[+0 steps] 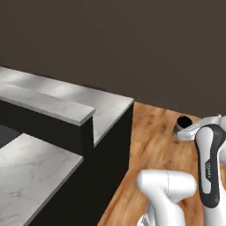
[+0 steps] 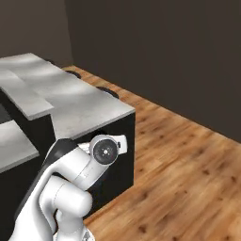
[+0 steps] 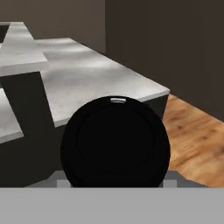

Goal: Move the drinks to the dining counter.

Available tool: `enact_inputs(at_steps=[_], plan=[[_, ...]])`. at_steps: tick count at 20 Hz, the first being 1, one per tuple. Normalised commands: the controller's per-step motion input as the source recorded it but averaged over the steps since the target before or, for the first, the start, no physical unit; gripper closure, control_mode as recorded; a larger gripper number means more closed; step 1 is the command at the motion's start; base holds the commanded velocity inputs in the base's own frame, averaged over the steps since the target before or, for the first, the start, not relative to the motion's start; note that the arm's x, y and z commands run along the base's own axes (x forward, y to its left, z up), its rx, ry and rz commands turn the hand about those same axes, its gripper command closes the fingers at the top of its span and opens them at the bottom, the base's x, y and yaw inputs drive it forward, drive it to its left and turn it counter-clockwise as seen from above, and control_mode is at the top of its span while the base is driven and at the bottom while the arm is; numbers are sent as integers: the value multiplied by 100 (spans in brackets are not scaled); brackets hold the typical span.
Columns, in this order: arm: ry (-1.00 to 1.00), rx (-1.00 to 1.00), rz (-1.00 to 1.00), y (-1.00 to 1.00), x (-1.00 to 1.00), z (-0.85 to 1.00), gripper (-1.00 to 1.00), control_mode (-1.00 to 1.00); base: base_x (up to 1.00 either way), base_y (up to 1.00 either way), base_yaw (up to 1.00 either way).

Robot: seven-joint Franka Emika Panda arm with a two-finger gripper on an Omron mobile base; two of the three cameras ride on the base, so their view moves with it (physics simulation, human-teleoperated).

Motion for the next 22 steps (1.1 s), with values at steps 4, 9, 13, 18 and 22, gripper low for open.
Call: enact_inputs(at_steps=[4,9,13,18,22], plan=[[0,0,0,0,0,0,100,100,100,0,42],[0,0,0,0,0,0,100,100,100,0,36],[0,0,0,0,0,0,100,100,93,0,34],[0,0,0,0,0,0,100,100,80,0,33],[0,0,0,0,0,0,100,100,71,0,34]])
